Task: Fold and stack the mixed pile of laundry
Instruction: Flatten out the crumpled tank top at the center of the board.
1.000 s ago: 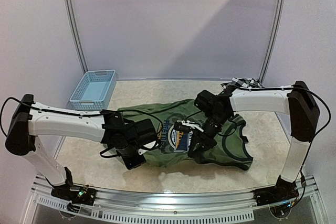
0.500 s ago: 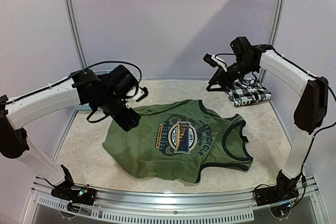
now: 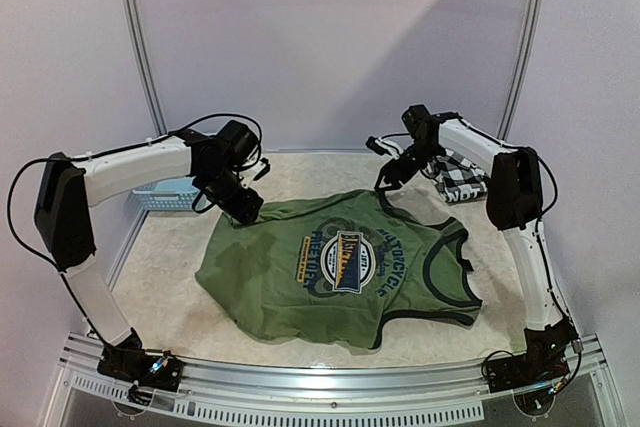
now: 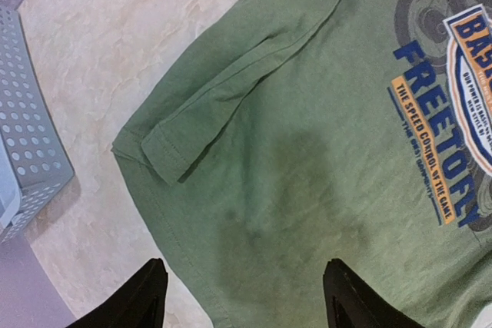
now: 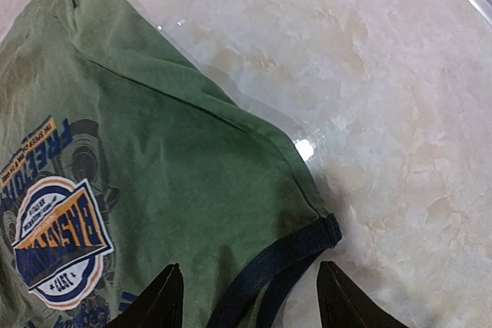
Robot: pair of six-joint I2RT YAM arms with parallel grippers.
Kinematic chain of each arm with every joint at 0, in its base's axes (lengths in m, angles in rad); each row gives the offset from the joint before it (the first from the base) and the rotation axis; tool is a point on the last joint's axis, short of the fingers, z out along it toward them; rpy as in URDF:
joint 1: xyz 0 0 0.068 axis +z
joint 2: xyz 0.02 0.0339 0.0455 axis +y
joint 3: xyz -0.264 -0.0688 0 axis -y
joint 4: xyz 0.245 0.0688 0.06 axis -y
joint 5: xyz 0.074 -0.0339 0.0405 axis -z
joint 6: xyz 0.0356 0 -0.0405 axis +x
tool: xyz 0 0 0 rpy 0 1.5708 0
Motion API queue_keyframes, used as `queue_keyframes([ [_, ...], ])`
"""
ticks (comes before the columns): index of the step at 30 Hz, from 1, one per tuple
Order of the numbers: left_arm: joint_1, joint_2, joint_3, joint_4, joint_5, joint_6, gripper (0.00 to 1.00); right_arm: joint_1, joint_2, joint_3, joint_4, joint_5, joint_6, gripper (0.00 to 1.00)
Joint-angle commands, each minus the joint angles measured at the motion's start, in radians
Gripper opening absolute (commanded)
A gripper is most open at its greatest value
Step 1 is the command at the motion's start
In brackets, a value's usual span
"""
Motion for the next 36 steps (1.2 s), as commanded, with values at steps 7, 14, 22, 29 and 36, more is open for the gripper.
queue_keyframes([
  [7,0.0,-0.086,0.013,0.03,0.115,-0.033,0.7,-0.026,0.146,0.133,-0.028,0.068,0.105,0.58],
  [14,-0.001,-0.134,0.029,0.013,0.142,-0.064,0.7,-0.032,0.188,0.18,0.019,0.041,0.152,0.56],
  [22,-0.001,-0.177,0.062,-0.009,0.155,-0.096,0.69,-0.032,0.239,0.192,0.012,-0.023,0.165,0.45],
  [29,-0.001,-0.146,0.097,-0.041,0.135,-0.068,0.69,-0.037,0.254,0.192,0.037,-0.029,0.167,0.35],
  [36,0.026,0.02,0.141,-0.095,0.023,0.095,0.69,-0.057,0.233,0.185,0.068,-0.081,0.166,0.0],
])
